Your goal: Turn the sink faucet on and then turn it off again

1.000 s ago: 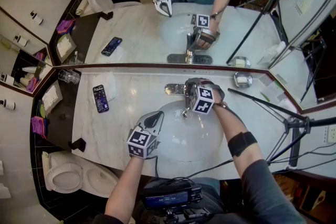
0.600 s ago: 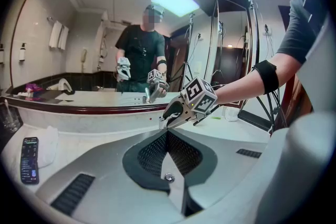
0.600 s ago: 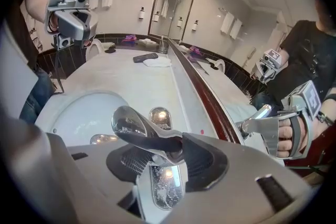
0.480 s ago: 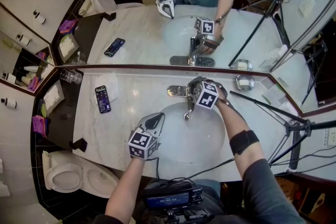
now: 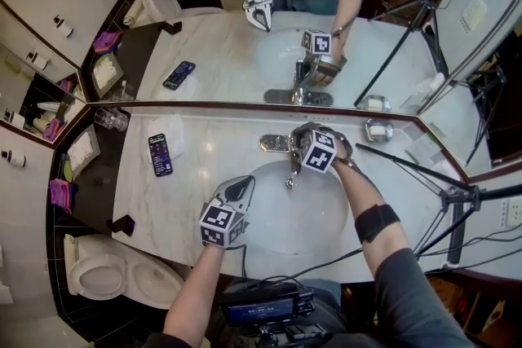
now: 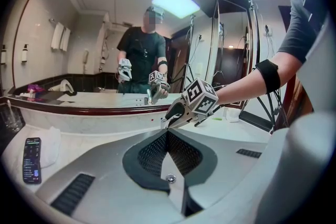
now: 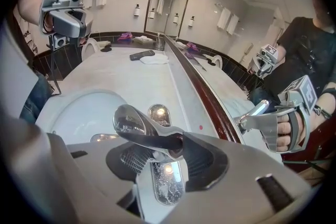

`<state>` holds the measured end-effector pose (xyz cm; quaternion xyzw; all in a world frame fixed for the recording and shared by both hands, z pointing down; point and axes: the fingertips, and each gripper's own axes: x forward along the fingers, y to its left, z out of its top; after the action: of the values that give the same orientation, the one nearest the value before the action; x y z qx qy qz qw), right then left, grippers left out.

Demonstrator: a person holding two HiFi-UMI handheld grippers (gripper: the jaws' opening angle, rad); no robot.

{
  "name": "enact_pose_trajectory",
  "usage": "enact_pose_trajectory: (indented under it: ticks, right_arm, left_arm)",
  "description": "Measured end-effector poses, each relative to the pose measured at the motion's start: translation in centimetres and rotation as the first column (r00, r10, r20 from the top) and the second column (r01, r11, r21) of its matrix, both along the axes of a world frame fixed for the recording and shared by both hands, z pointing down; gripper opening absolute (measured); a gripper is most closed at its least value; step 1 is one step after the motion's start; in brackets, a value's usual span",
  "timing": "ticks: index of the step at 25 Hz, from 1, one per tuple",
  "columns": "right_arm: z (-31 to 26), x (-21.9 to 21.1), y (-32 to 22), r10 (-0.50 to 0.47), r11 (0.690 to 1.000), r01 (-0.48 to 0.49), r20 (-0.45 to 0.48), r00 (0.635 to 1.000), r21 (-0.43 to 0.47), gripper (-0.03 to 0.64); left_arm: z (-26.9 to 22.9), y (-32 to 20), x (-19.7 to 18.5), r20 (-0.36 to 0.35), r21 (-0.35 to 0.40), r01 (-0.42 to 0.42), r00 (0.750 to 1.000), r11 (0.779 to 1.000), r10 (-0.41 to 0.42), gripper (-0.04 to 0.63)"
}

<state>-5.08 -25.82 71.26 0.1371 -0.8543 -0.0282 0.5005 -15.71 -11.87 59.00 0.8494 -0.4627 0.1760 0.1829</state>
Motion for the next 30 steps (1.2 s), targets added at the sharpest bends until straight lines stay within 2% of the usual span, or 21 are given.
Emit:
enact_pose_trajectory:
  ticks: [6, 13, 15, 17, 21, 23, 25, 27, 30]
  right_arm:
    - [-1.0, 0.7, 0.4, -0.02, 0.995, 0.026, -0.071, 0.997, 0.093, 0.202]
    - [-3.8, 2.2, 2.6, -0.006, 0.989, 0.014, -0.056, 0.998, 0.149, 0.198]
    - [-5.0, 2.8, 3.3, 0.012, 0.985, -0.007, -0.031, 0.999, 0.173, 0.175]
    - [-6.4, 3.8, 4.0, 0.049, 0.979, -0.048, -0.001, 0.999, 0.197, 0.116]
    - [-9.0, 6.1, 5.5, 0.159, 0.957, -0.176, 0.091, 0.983, 0.229, 0.028]
    - [-9.8, 7.2, 6.5, 0.225, 0.944, -0.255, 0.154, 0.962, 0.209, 0.02]
    - [-10.7, 8.0, 7.6, 0.307, 0.924, -0.348, 0.236, 0.922, 0.157, 0.02]
    - [-12.1, 9.0, 8.5, 0.397, 0.89, -0.446, 0.326, 0.858, 0.09, 0.02]
    - [-13.9, 10.8, 10.0, 0.51, 0.825, -0.564, 0.433, 0.743, -0.003, 0.018]
  left_arm:
    - [-0.4, 0.4, -0.3, 0.0, 0.012, 0.007, 1.0, 1.0, -0.007, 0.0]
    - [-0.9, 0.9, 0.1, 0.002, 0.028, 0.001, 1.0, 1.0, -0.001, 0.0]
    - [-1.1, 1.0, 0.1, -0.001, 0.033, 0.001, 1.0, 0.999, -0.001, 0.0]
    - [-1.3, 1.1, 0.1, -0.005, 0.037, 0.002, 1.0, 0.999, -0.002, 0.0]
    - [-1.8, 1.4, 0.4, -0.009, 0.05, 0.001, 1.0, 0.999, 0.0, 0.0]
    - [-2.1, 1.6, 0.4, -0.014, 0.056, 0.002, 1.0, 0.998, -0.001, 0.0]
    - [-2.2, 1.7, 0.5, -0.023, 0.061, 0.004, 1.0, 0.998, -0.003, 0.0]
    - [-2.3, 2.0, 0.6, -0.032, 0.061, 0.006, 0.999, 0.998, -0.005, 0.0]
    - [-2.5, 2.4, 0.9, -0.049, 0.062, 0.014, 0.999, 0.998, -0.011, 0.0]
